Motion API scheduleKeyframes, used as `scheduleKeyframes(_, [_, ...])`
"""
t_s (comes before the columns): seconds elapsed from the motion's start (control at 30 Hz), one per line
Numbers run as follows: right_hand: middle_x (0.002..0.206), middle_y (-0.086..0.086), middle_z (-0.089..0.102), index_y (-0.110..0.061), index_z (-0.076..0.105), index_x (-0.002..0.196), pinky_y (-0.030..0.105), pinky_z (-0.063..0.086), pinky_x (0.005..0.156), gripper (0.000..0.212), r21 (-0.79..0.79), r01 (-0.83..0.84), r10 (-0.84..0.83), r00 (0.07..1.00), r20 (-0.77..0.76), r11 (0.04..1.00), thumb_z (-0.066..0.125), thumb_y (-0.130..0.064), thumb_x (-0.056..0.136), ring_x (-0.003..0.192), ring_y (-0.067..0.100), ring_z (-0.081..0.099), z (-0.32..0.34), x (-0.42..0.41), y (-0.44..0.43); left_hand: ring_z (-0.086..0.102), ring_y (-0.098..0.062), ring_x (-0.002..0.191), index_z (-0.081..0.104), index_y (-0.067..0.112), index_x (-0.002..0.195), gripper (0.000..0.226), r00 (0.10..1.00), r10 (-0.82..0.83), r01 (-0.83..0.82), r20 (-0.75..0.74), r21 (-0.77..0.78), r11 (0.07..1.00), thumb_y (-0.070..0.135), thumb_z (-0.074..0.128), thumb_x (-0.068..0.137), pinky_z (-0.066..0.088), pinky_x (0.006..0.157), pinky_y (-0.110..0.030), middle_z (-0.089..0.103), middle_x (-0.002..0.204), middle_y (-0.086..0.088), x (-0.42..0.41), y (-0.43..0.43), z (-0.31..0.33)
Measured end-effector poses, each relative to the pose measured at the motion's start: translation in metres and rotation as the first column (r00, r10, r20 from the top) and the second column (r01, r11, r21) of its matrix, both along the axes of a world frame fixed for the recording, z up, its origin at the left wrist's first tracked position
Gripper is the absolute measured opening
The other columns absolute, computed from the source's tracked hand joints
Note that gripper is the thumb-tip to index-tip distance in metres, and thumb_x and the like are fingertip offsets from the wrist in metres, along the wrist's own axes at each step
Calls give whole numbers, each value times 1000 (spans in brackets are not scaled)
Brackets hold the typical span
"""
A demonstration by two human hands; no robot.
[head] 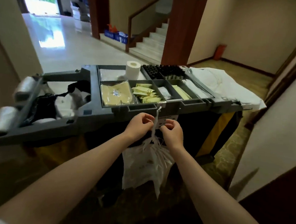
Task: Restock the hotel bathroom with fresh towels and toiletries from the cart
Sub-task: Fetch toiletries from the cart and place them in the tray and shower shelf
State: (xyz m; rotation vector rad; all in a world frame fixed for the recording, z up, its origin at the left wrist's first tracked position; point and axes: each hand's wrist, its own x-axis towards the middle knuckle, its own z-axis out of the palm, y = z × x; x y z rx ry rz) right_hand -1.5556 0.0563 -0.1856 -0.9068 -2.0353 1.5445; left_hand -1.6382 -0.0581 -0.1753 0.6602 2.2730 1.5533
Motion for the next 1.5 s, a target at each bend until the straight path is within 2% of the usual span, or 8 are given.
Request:
scheduleKeyframes(0.37, [116, 4, 61, -15, 57, 125, 24, 48, 79, 37, -87, 157, -162, 985, -53, 984, 63, -12, 89, 101, 16, 59, 5, -119, 62, 64, -15, 98, 61, 21, 108, 19, 992, -117, 117, -35, -3, 993, 15, 62, 90, 56, 88, -37, 65, 105, 0, -143, 67, 3])
scheduleKeyframes(0.53, [119, 4, 61, -16, 57, 125, 27, 52, 80, 36, -83, 153, -159, 985, -70, 985, 61, -12, 90, 101, 15, 60, 10, -165, 96, 65, -14, 91, 62, 17, 111, 21, 993, -117, 117, -22, 0, 993, 14, 60, 91, 55, 77, -29, 66, 104, -3, -184, 97, 2])
scheduleKeyframes(0.7, [120, 6, 60, -14, 55, 128, 17, 44, 68, 39, -53, 76, -81, 992, -94, 996, 59, -9, 90, 99, 13, 57, 16, -227, 141, 65, -16, 91, 63, 20, 108, 20, 994, -74, 73, -77, -8, 997, 14, 61, 89, 57, 78, -34, 67, 98, 2, -235, 135, -1])
scheduleKeyframes(0.83, [117, 7, 61, -13, 56, 128, 20, 47, 69, 38, -42, -31, 26, 994, -110, 999, 60, -8, 90, 95, 15, 59, 17, -276, 186, 66, -19, 93, 62, 23, 107, 19, 998, 27, -27, -55, 7, 1000, 14, 61, 90, 59, 76, -39, 67, 99, 0, -275, 173, -5])
scheduleKeyframes(0.97, [118, 8, 63, -13, 57, 126, 22, 48, 77, 39, -36, -114, 110, 991, -81, 993, 61, -7, 88, 104, 19, 61, 15, -324, 231, 63, -14, 97, 61, 20, 115, 24, 989, 136, -137, -52, -10, 991, 15, 61, 92, 56, 72, -26, 65, 105, 2, -305, 211, -3])
scheduleKeyframes(1.17, [123, 0, 60, -21, 57, 126, 34, 54, 90, 40, 135, -303, 296, 953, 67, 943, 65, -17, 87, 109, 14, 59, 5, -388, 289, 59, -7, 94, 61, 26, 115, 28, 936, 329, -341, -128, -95, 935, 17, 66, 89, 51, 81, -25, 61, 105, 9, -348, 257, -6])
scheduleKeyframes(1.3, [130, -2, 51, -23, 56, 131, 24, 45, 80, 41, 364, -441, 377, 895, 238, 820, 63, -23, 90, 109, 10, 55, -5, -410, 311, 54, -5, 84, 60, 31, 114, 29, 859, 435, -494, -268, -218, 842, 23, 66, 87, 42, 69, -21, 52, 114, 10, -356, 273, -17])
scheduleKeyframes(1.5, [124, -5, 54, -26, 59, 128, 28, 49, 69, 38, 478, -539, 430, 842, 326, 693, 60, -27, 90, 102, 11, 59, -11, -422, 315, 56, -11, 92, 58, 29, 117, 31, 837, 441, -535, -324, -313, 785, 23, 67, 88, 49, 75, -27, 49, 123, 5, -366, 283, -22])
